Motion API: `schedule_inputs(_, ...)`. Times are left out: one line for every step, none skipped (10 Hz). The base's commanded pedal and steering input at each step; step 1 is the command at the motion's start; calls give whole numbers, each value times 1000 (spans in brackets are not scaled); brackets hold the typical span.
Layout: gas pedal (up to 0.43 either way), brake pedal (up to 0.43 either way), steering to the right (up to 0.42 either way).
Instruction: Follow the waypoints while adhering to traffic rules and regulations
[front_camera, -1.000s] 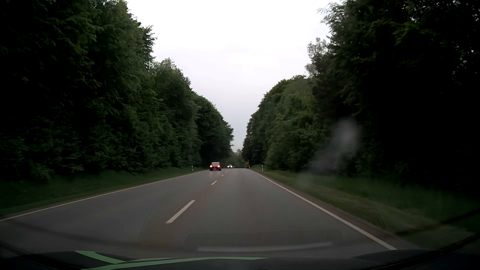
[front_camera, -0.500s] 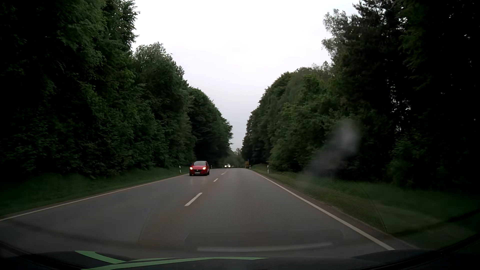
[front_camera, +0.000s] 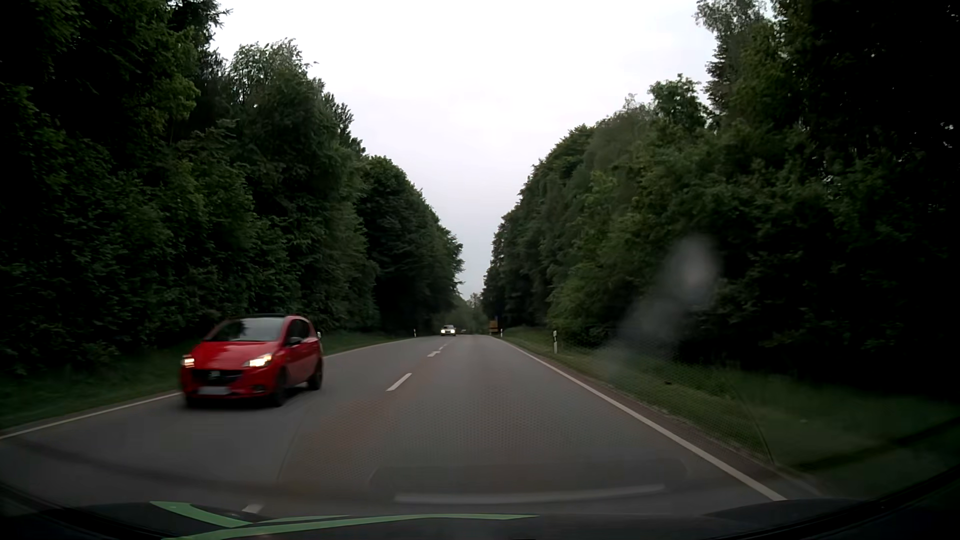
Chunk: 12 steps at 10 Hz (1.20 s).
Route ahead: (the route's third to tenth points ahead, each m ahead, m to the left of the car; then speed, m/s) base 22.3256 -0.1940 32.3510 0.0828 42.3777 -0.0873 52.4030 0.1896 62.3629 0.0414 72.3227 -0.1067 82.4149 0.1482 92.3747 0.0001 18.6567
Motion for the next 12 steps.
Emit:
schedule_inputs(79,0,-1)
schedule_inputs(79,0,-1)
schedule_inputs(79,0,-1)
schedule_inputs(79,0,-2)
schedule_inputs(67,0,-2)
schedule_inputs(67,0,-2)
schedule_inputs(67,0,-2)
schedule_inputs(67,0,-2)
schedule_inputs(67,0,-2)
schedule_inputs(67,0,-2)
schedule_inputs(59,0,-2)
schedule_inputs(59,0,-2)
